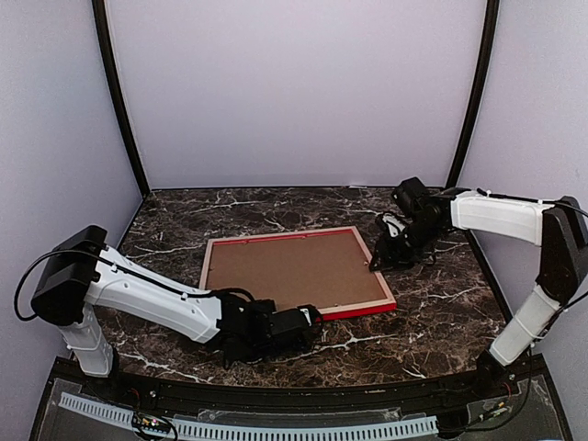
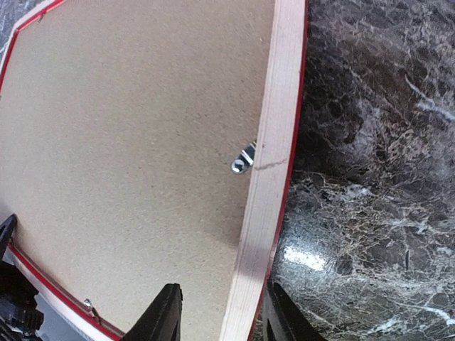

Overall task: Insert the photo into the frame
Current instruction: Pass from the right arm to the left, then pass from the left arm to the right

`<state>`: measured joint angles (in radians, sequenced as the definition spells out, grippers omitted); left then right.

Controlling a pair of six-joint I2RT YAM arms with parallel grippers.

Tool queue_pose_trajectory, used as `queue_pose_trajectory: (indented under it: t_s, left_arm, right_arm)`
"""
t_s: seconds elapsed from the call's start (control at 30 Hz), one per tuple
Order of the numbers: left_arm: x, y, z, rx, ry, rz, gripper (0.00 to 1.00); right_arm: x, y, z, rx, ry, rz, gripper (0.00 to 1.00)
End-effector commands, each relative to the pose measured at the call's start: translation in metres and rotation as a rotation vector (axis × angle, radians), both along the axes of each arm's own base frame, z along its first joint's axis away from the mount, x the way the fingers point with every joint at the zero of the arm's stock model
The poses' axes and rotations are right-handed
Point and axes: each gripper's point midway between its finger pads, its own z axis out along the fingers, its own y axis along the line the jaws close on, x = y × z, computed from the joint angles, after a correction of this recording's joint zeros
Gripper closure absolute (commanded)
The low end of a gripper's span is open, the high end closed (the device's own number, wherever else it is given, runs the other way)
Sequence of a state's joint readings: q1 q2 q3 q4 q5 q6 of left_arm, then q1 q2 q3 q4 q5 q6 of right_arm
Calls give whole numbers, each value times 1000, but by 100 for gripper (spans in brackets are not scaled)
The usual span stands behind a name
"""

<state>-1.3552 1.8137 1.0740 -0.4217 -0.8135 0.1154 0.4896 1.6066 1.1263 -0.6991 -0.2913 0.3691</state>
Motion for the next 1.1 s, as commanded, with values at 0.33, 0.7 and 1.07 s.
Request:
queue_pose_trajectory:
  t_s: [0.33, 0.7, 1.07]
  left_arm:
    - [9, -4, 104, -147, -74, 34, 92]
    - [7, -36, 205, -346, -27, -56, 100]
    - [21, -36, 260, -483, 168, -77, 100]
  right_arm:
    - [35, -13, 106, 21, -255, -30, 56]
    - [50, -32, 176, 32, -409, -71, 55]
    - [58, -61, 227, 40, -533, -131, 53]
